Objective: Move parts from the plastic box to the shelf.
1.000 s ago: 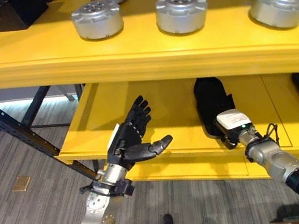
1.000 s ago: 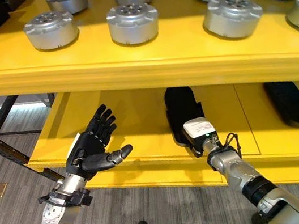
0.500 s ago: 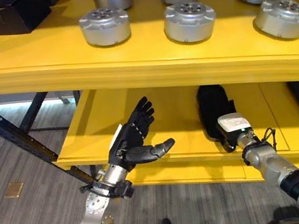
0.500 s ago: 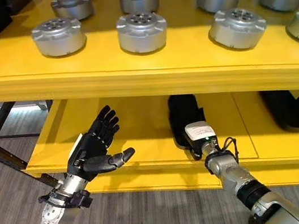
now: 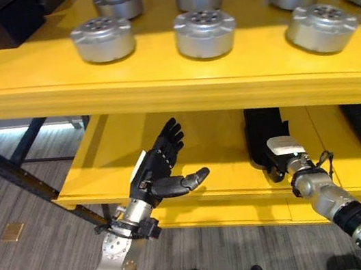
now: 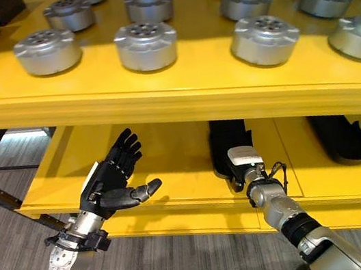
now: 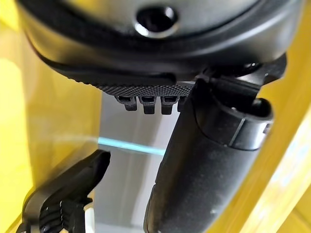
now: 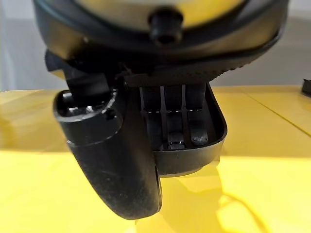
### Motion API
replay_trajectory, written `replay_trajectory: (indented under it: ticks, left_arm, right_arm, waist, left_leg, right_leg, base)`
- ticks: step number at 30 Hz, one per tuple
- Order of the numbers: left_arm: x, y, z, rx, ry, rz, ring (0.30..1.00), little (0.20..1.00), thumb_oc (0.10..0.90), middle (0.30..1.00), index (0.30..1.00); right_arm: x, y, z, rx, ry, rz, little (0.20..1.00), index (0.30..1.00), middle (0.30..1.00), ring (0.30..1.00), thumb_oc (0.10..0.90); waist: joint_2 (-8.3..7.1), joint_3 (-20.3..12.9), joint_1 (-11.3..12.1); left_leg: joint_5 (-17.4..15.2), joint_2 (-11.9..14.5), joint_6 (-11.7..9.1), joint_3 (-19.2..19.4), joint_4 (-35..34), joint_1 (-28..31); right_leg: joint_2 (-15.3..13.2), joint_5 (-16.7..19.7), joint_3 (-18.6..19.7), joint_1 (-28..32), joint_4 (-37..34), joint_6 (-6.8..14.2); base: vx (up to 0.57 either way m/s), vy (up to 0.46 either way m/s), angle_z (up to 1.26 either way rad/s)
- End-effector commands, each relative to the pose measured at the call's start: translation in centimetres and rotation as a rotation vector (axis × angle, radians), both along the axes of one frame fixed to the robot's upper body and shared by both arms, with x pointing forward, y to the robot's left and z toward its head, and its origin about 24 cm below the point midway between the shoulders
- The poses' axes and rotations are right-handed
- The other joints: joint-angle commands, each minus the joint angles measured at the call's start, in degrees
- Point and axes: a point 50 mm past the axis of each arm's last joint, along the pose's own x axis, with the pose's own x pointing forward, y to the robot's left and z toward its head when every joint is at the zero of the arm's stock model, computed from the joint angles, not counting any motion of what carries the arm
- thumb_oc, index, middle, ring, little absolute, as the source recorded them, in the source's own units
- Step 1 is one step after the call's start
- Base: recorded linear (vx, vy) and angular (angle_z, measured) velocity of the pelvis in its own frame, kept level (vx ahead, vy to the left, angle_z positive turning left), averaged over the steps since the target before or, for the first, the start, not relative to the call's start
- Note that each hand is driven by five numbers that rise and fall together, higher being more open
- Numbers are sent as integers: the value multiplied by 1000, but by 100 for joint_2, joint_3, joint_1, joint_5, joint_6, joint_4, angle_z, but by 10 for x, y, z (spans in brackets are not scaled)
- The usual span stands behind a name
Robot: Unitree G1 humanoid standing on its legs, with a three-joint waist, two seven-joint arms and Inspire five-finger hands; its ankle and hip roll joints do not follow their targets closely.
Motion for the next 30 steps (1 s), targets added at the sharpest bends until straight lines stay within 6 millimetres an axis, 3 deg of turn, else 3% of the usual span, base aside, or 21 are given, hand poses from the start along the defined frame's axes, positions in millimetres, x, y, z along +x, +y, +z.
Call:
replay_trajectory:
  ticks: [1, 12, 23, 30]
  left_arm:
    - [0, -17, 46, -96, -245, -41, 1000, 1000, 900, 1000, 1000]
    - [0, -13, 48, -98, -246, -27, 1000, 1000, 900, 1000, 1000]
    - [2, -11, 54, -111, -279, -7, 1000, 1000, 900, 1000, 1000]
    - [3, -15, 56, -106, -294, -17, 1000, 1000, 900, 1000, 1000]
  right_arm:
    - [25, -14, 49, -74, -164, -30, 300, 300, 300, 300, 400]
    - [34, -20, 58, -108, -149, -41, 300, 300, 300, 300, 400]
    - [38, -13, 64, -231, -186, 119, 300, 300, 300, 300, 400]
    - [40, -23, 72, -306, -210, 121, 300, 300, 300, 300, 400]
  waist:
    - [102, -523, 0]
    - [148, -445, 79]
    - [183, -343, 161]
    - [222, -250, 209]
  left_leg:
    - [-325, 145, 42, 255, -47, 157]
    - [-260, 299, -121, 162, -47, 68]
    - [-187, 449, -210, 173, -47, -18]
    - [-112, 499, -245, 127, -40, -130]
  right_leg:
    - [-172, 22, -33, -224, 426, 166]
    - [-182, -30, -87, -189, 313, 116]
    - [-212, -43, -144, -301, 321, 112]
    - [-176, -98, -152, -412, 402, 61]
  base:
    - [64, -65, -8]
    - [12, -38, -1]
    - [3, -50, -1]
    - [-16, -58, -1]
